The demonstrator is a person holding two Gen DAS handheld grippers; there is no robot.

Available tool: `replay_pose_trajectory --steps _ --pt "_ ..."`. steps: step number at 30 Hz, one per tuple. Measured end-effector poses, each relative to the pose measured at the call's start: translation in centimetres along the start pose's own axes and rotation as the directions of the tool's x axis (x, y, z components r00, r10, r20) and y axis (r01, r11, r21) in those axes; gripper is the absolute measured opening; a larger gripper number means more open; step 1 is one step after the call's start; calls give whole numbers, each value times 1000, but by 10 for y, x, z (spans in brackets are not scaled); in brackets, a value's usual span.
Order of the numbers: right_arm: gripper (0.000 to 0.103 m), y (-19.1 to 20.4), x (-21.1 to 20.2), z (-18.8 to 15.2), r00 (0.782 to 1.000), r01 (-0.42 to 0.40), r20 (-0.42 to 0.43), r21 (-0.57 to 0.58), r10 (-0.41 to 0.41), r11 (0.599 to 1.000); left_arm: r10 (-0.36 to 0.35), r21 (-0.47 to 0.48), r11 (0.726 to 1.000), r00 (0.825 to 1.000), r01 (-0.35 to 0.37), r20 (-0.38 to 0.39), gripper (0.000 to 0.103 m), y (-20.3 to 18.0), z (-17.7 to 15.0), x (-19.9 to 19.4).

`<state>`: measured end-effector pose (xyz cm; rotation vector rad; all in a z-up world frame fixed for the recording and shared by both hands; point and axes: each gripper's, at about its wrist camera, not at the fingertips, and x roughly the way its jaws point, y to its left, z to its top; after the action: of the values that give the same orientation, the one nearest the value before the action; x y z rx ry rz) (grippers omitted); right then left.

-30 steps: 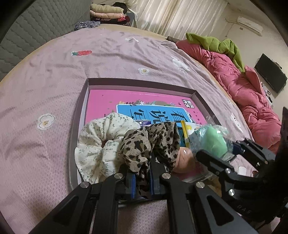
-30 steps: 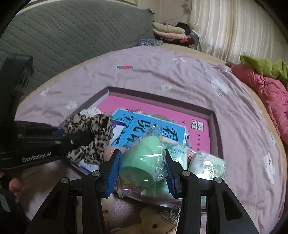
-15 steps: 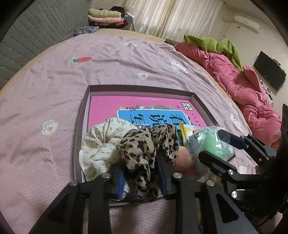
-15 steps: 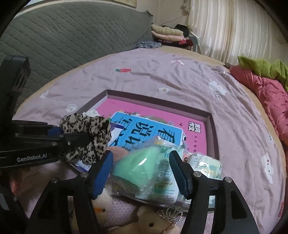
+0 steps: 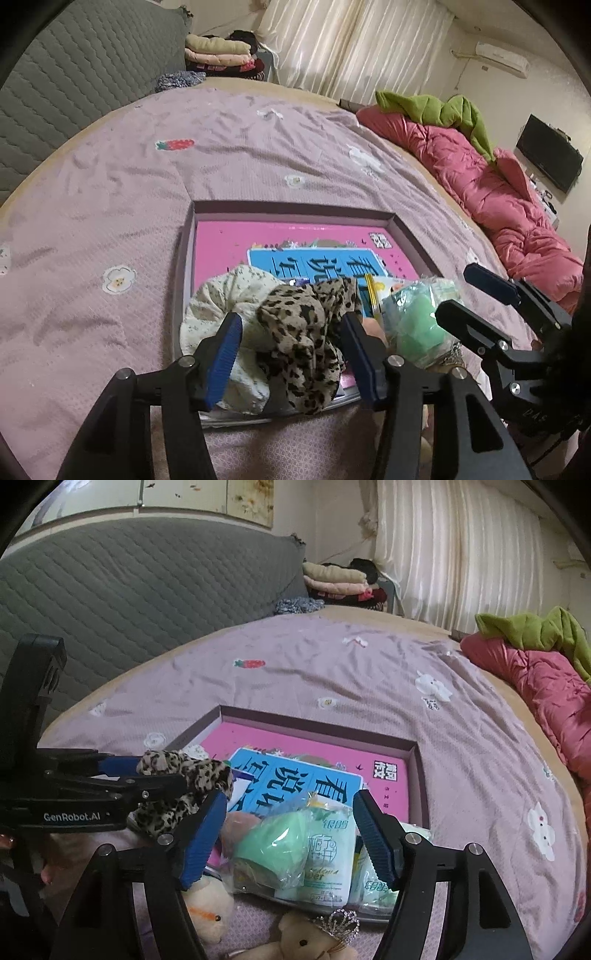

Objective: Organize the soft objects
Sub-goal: 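Lower the scrunchie with left gripper and sponge bag with right into the box, open both, then withdraw both tools from the box toward the two teddy bears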

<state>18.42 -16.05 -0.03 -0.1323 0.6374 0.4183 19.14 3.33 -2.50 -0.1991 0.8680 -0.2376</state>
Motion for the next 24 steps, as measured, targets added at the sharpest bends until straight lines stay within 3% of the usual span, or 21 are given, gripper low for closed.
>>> replay_pose_trajectory --steps 12,24 --pt "74 -12 -27 -2 995 30 88 56 -35 998 -9 -20 1000 998 10 64 56 6 3 -20" --pt "75 -18 -43 -6 991 39 125 88 -50 995 -1 -16 1000 995 3 96 57 8 0 -36"
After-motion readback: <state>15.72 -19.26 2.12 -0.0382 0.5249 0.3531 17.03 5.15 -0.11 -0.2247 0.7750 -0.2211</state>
